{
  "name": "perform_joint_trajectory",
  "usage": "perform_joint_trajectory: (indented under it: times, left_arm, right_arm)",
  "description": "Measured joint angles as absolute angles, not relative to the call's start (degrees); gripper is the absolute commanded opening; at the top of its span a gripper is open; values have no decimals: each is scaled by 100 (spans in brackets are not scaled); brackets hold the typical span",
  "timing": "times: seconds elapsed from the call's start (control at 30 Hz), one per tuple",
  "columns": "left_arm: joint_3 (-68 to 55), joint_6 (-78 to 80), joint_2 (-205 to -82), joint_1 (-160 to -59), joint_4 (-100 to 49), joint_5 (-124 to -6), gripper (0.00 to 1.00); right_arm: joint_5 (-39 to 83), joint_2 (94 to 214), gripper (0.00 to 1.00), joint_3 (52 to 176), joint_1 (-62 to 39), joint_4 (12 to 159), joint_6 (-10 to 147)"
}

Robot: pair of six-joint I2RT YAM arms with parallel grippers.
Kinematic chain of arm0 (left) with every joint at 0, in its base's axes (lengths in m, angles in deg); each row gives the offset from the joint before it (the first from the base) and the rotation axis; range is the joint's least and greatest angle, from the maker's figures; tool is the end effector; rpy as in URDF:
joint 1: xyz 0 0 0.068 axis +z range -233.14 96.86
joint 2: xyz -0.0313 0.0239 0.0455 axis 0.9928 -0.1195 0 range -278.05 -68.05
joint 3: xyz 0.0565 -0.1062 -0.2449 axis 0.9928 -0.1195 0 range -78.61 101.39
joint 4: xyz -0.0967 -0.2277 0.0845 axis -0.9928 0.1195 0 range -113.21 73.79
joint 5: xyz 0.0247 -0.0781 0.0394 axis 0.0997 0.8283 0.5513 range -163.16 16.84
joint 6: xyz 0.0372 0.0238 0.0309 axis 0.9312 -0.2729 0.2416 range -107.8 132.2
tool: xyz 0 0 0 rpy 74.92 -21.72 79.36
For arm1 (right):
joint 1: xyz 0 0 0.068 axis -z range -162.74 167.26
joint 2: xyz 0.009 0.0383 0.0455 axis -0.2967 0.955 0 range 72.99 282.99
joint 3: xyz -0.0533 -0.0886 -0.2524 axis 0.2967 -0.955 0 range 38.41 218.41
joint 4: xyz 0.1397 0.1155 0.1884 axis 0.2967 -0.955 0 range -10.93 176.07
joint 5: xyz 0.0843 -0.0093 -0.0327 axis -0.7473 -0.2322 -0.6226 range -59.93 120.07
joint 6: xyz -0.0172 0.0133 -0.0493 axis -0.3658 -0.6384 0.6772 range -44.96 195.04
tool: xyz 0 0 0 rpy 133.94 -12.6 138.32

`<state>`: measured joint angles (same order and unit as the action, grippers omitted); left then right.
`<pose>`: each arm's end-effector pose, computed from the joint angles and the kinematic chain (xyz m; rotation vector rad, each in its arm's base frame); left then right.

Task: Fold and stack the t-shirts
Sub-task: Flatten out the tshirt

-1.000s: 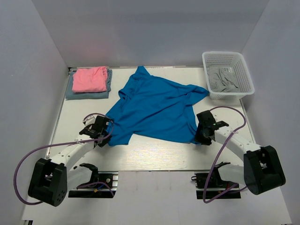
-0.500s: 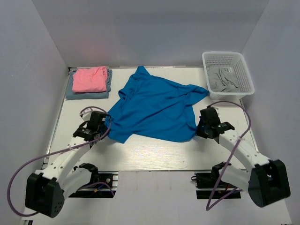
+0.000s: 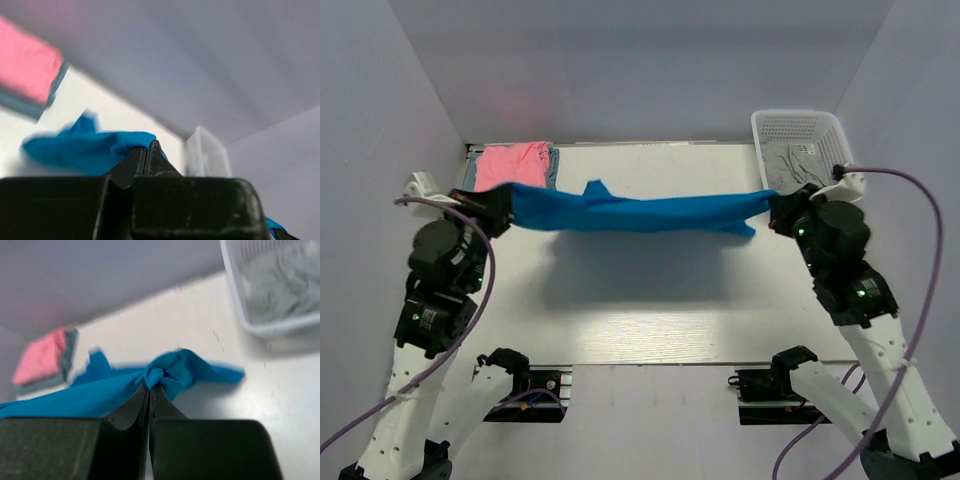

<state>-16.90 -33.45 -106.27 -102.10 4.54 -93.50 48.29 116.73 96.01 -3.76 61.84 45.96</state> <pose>0.1179 -0.0273 0.4216 -0.6476 1.5407 -0.5681 0.1522 0.0466 0.3935 0.3544 1.7204 0.3616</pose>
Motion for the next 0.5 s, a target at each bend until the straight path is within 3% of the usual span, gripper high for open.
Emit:
perform_joint_trajectory:
  times: [0.5]
  left_arm:
    - [2647,-2186,-11366,-10159,528,-8362,0]
  right_arm:
    - [4569,11514,0,13219,-382,5679,5337]
